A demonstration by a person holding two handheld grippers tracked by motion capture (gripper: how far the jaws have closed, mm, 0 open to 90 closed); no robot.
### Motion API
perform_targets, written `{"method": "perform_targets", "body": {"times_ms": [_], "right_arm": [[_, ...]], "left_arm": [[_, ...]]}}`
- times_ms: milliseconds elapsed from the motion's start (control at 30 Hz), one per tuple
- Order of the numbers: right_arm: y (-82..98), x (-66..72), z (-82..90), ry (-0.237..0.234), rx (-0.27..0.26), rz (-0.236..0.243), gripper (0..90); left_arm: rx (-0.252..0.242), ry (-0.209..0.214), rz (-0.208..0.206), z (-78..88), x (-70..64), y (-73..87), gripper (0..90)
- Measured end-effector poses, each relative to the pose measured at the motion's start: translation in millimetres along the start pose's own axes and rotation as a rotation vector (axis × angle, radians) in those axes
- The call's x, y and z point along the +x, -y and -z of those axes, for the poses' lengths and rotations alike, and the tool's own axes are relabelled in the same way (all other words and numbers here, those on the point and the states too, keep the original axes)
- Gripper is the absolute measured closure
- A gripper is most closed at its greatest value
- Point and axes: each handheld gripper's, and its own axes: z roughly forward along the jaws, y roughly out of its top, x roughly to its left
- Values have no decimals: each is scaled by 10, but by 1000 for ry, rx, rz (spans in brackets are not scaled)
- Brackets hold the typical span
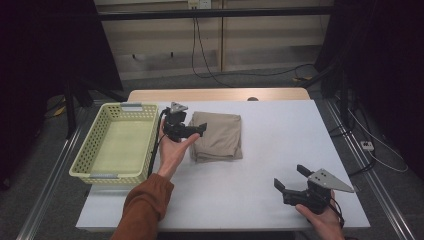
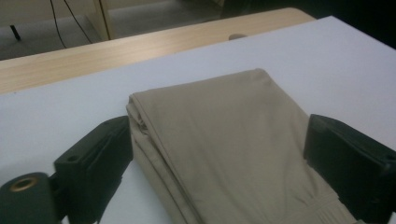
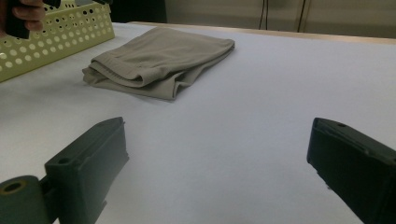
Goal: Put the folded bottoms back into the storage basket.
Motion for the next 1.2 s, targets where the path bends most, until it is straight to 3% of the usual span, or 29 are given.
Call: {"method": "perform_targets", "body": {"times_ms": [200,400,500,633,700,767,833,967,1033,1133,1200], "right_arm": [[2,1,-2,1,2,0,45],[5,-2,-4,1,9,2,44],[9,1,-10,6,16,5,44],[11,-5,-15,7,16,5,44],[11,-7,-15,8,18,2,44],[10,-7,-14,9,18,1,45],[8,-7,-10,11,14,3,47],[7,-12,-5,9,11,3,48],[6,-15,-3,5,8,-6,48],[6,-17,-2,7,10,-3,48],[6,-13,-4,8,10,0,48]], "left_arm": [[42,-14,-15,-124,50,25,91],[62,-13,16,-253,118,55,114],[78,-35,18,-308,146,82,140],[134,-18,42,-362,194,130,171],[159,17,94,-381,212,154,222],[166,21,99,-391,214,161,243],[168,0,70,-412,190,168,242],[166,-13,73,-430,190,174,253],[189,-22,70,-436,201,177,255],[217,-43,105,-474,244,213,272],[228,-44,105,-484,250,221,279]]}}
